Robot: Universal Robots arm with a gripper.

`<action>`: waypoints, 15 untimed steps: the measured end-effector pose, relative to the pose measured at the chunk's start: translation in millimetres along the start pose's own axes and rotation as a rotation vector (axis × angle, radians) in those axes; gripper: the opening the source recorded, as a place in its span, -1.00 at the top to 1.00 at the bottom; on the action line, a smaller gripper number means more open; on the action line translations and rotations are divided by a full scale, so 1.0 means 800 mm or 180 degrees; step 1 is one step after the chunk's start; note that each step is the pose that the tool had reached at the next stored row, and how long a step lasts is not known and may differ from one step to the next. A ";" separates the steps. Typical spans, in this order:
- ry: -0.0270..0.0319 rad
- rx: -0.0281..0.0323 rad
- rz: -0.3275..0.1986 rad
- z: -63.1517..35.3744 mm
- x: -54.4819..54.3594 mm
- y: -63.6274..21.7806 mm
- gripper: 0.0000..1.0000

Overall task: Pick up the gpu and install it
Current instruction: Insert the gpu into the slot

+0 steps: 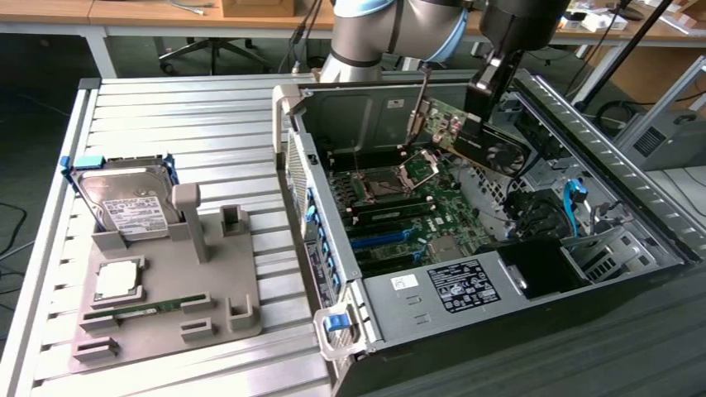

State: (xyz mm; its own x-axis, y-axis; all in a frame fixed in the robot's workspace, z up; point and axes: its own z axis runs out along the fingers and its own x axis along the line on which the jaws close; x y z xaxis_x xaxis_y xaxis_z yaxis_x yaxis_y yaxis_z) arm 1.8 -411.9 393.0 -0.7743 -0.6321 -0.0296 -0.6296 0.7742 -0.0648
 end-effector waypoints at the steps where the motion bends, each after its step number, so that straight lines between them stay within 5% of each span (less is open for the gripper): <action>1: 0.0000 0.0000 -0.0014 0.000 0.000 0.000 0.47; 15: -0.0013 -0.0001 -0.0319 0.002 0.000 0.000 0.47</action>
State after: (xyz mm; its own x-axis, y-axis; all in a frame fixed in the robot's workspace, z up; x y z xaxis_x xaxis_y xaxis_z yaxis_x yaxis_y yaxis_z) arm 1.9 -411.9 391.7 -0.7072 -0.7065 -0.0272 -0.7038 0.7072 -0.0675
